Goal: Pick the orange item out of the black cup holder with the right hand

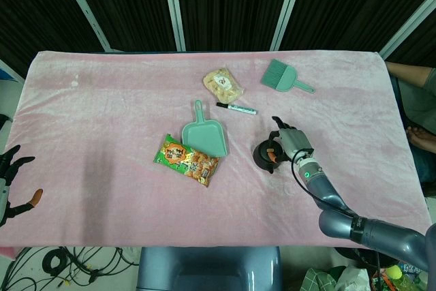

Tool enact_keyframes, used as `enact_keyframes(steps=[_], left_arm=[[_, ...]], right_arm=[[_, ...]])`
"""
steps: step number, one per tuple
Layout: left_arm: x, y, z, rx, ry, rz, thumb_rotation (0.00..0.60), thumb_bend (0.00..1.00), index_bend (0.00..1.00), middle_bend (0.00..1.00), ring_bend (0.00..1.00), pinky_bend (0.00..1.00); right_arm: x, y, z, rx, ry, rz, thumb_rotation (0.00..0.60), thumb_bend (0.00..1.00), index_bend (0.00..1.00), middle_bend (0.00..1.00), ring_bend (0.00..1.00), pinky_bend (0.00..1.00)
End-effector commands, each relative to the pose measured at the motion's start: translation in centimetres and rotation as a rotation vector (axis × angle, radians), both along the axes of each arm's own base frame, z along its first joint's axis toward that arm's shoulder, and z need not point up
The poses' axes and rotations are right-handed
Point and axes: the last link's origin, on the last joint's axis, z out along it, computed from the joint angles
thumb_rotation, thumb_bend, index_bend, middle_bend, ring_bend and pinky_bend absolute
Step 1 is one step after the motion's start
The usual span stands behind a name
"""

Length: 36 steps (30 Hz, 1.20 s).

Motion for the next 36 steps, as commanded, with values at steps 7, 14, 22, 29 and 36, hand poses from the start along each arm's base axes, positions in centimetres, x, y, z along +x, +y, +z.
enact_keyframes(steps=[7,14,22,29,36], left_arm=[[0.0,0.0,0.0,0.002,0.000,0.000,0.600,0.33,0.22,0.03,0.00,0.00],[0.0,0.0,0.0,0.004,-0.003,-0.001,0.600,0.33,0.22,0.03,0.00,0.00],[0.1,0.0,-0.1,0.004,0.000,-0.005,0.600,0.33,0.22,0.03,0.00,0.00],[0.1,0.0,-0.1,0.006,-0.004,-0.003,0.600,0.33,0.22,0.03,0.00,0.00],[0.1,0.0,-0.1,0.005,-0.007,-0.001,0.600,0.33,0.22,0.03,0.00,0.00]], right_arm=[[0.8,-0.2,2.1,-0.036,-0.041,0.010,0.600,0.29,0.60,0.00,0.13,0.16],[-0.5,0.5,5.4,-0.063,-0.011,0.002,0.600,0.29,0.60,0.00,0.13,0.16],[-4.8,2.9,9.1,-0.075,0.064,-0.073,0.600,0.29,0.60,0.00,0.13,0.16],[-9.0,5.2,8.1,-0.040,0.089,-0.163,0.600,0.29,0.60,0.00,0.13,0.17],[-11.8,6.0,5.1,-0.031,0.047,-0.224,0.600,0.29,0.60,0.00,0.13,0.16]])
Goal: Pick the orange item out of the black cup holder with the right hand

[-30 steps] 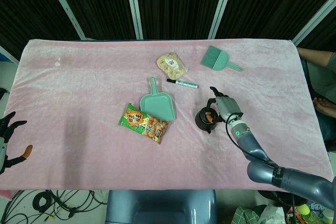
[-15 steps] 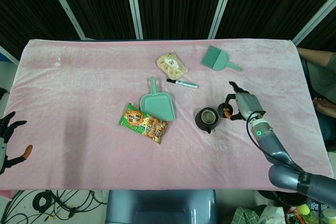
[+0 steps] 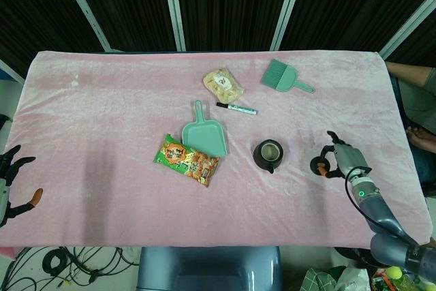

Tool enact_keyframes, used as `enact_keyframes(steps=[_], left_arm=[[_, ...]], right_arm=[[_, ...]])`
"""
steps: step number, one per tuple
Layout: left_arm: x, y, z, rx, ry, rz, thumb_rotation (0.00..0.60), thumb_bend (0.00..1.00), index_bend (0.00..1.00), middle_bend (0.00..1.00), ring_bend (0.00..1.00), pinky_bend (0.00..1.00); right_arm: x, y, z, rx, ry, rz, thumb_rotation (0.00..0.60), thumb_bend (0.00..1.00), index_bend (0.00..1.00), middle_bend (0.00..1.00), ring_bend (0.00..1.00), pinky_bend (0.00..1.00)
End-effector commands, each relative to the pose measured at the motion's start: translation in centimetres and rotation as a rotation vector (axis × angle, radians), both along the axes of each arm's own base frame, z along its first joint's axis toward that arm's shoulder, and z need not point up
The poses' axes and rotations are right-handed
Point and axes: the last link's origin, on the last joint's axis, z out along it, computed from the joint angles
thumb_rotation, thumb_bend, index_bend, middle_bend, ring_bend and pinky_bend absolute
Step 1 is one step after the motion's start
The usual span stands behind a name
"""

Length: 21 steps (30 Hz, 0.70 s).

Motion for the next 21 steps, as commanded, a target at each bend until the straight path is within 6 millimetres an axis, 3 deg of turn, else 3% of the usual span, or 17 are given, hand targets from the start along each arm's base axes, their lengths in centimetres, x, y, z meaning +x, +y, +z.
enact_keyframes(steps=[1,9,12,16,21], left_arm=[[0.0,0.0,0.0,0.001,-0.002,0.001,0.600,0.33,0.22,0.03,0.00,0.00],[0.0,0.0,0.1,0.002,-0.005,0.001,0.600,0.33,0.22,0.03,0.00,0.00],[0.0,0.0,0.0,0.001,-0.005,0.001,0.600,0.33,0.22,0.03,0.00,0.00],[0.0,0.0,0.0,0.000,-0.001,0.000,0.600,0.33,0.22,0.03,0.00,0.00],[0.0,0.0,0.0,0.003,-0.001,0.000,0.600,0.33,0.22,0.03,0.00,0.00]], right_arm=[[-1.5,0.5,-1.8,0.010,-0.011,-0.024,0.600,0.29,0.60,0.00,0.13,0.16],[-3.6,0.4,-4.4,0.031,0.015,-0.050,0.600,0.27,0.56,0.00,0.12,0.16],[-3.9,0.4,-4.4,0.030,0.014,-0.056,0.600,0.23,0.45,0.00,0.12,0.16],[-4.1,0.4,-4.2,0.030,0.017,-0.057,0.600,0.15,0.19,0.00,0.10,0.16],[-3.1,-0.2,-3.1,0.003,-0.016,-0.041,0.600,0.12,0.08,0.00,0.10,0.16]])
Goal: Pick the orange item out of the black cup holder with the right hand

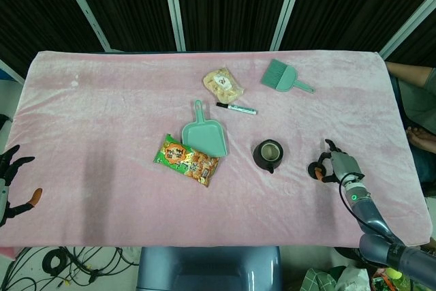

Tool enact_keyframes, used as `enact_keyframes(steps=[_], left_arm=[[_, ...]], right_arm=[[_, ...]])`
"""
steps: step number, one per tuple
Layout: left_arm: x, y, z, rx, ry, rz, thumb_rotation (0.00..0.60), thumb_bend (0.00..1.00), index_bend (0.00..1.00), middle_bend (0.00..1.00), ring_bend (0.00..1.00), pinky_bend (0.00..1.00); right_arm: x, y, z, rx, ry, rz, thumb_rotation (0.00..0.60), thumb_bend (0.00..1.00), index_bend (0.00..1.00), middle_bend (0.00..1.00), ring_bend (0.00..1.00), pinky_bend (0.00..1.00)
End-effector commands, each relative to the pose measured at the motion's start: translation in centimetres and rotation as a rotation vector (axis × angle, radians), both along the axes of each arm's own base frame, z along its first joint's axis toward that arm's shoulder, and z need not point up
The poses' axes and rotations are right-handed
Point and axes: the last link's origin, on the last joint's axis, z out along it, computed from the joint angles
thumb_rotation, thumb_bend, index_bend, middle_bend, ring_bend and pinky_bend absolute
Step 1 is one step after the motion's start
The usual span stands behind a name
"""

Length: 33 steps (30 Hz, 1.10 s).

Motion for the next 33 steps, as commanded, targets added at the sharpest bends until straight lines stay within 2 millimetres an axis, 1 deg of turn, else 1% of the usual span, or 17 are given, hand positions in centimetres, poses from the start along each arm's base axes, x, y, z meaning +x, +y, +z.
enact_keyframes(steps=[1,5,7,11,15,16,18,19,20,21,22,25,26,27,28,30,33], left_arm=[[0.0,0.0,0.0,0.001,0.001,0.000,0.600,0.33,0.22,0.03,0.00,0.00],[0.0,0.0,0.0,0.002,0.002,-0.001,0.600,0.33,0.22,0.03,0.00,0.00],[0.0,0.0,0.0,0.001,0.004,-0.001,0.600,0.33,0.22,0.03,0.00,0.00],[0.0,0.0,0.0,0.003,0.005,-0.002,0.600,0.33,0.22,0.03,0.00,0.00],[0.0,-0.1,0.0,0.004,0.007,-0.002,0.600,0.33,0.22,0.03,0.00,0.00],[0.0,-0.1,0.0,0.006,0.007,-0.003,0.600,0.33,0.22,0.03,0.00,0.00],[0.0,-0.1,0.0,0.009,0.007,-0.003,0.600,0.33,0.22,0.03,0.00,0.00],[0.0,-0.1,0.1,0.009,0.006,-0.003,0.600,0.33,0.22,0.03,0.00,0.00],[0.0,-0.1,0.1,0.011,0.006,-0.004,0.600,0.33,0.22,0.03,0.00,0.00],[0.0,-0.1,0.1,0.012,0.006,-0.006,0.600,0.33,0.22,0.03,0.00,0.00],[0.0,-0.1,0.1,0.013,0.007,-0.006,0.600,0.33,0.22,0.03,0.00,0.00],[0.1,-0.1,0.1,0.019,0.011,-0.012,0.600,0.33,0.22,0.03,0.00,0.00],[0.1,-0.1,0.1,0.020,0.012,-0.013,0.600,0.33,0.22,0.03,0.00,0.00],[0.1,-0.1,0.1,0.021,0.013,-0.014,0.600,0.33,0.22,0.03,0.00,0.00],[0.1,-0.1,0.1,0.021,0.013,-0.014,0.600,0.33,0.22,0.03,0.00,0.00],[0.1,-0.1,0.1,0.023,0.011,-0.017,0.600,0.33,0.22,0.03,0.00,0.00],[0.1,-0.2,0.1,0.023,0.015,-0.024,0.600,0.33,0.22,0.03,0.00,0.00]], right_arm=[[0.9,-0.5,1.0,-0.023,-0.021,0.018,0.600,0.12,0.06,0.00,0.09,0.16],[2.2,-0.9,3.1,-0.055,-0.021,0.061,0.600,0.11,0.02,0.00,0.09,0.16],[3.1,-1.0,4.5,-0.079,-0.018,0.087,0.600,0.10,0.00,0.00,0.08,0.16],[4.5,-0.8,6.8,-0.106,-0.009,0.121,0.600,0.08,0.00,0.00,0.07,0.16],[5.4,-0.1,8.5,-0.137,-0.013,0.138,0.600,0.08,0.00,0.00,0.07,0.16],[5.7,0.5,9.1,-0.149,-0.013,0.145,0.600,0.08,0.00,0.00,0.07,0.16],[5.7,2.2,10.0,-0.175,-0.003,0.165,0.600,0.08,0.00,0.00,0.07,0.16],[5.7,2.7,10.2,-0.183,0.002,0.173,0.600,0.08,0.00,0.00,0.07,0.16],[5.6,4.0,10.4,-0.200,0.013,0.193,0.600,0.08,0.00,0.00,0.07,0.16],[5.4,5.2,10.4,-0.214,0.023,0.213,0.600,0.08,0.00,0.00,0.07,0.16],[5.3,6.0,10.3,-0.217,0.030,0.225,0.600,0.08,0.00,0.00,0.07,0.16],[4.0,10.9,9.4,-0.246,0.088,0.298,0.600,0.08,0.00,0.00,0.07,0.16],[3.8,11.6,9.2,-0.250,0.100,0.311,0.600,0.08,0.00,0.00,0.07,0.16],[3.3,12.9,8.8,-0.261,0.121,0.339,0.600,0.08,0.00,0.00,0.07,0.16],[3.1,13.5,8.7,-0.269,0.131,0.351,0.600,0.08,0.00,0.00,0.07,0.16],[2.2,15.3,8.2,-0.317,0.168,0.391,0.600,0.09,0.00,0.00,0.07,0.16],[1.8,15.6,7.9,-0.338,0.218,0.428,0.600,0.10,0.00,0.00,0.07,0.16]])
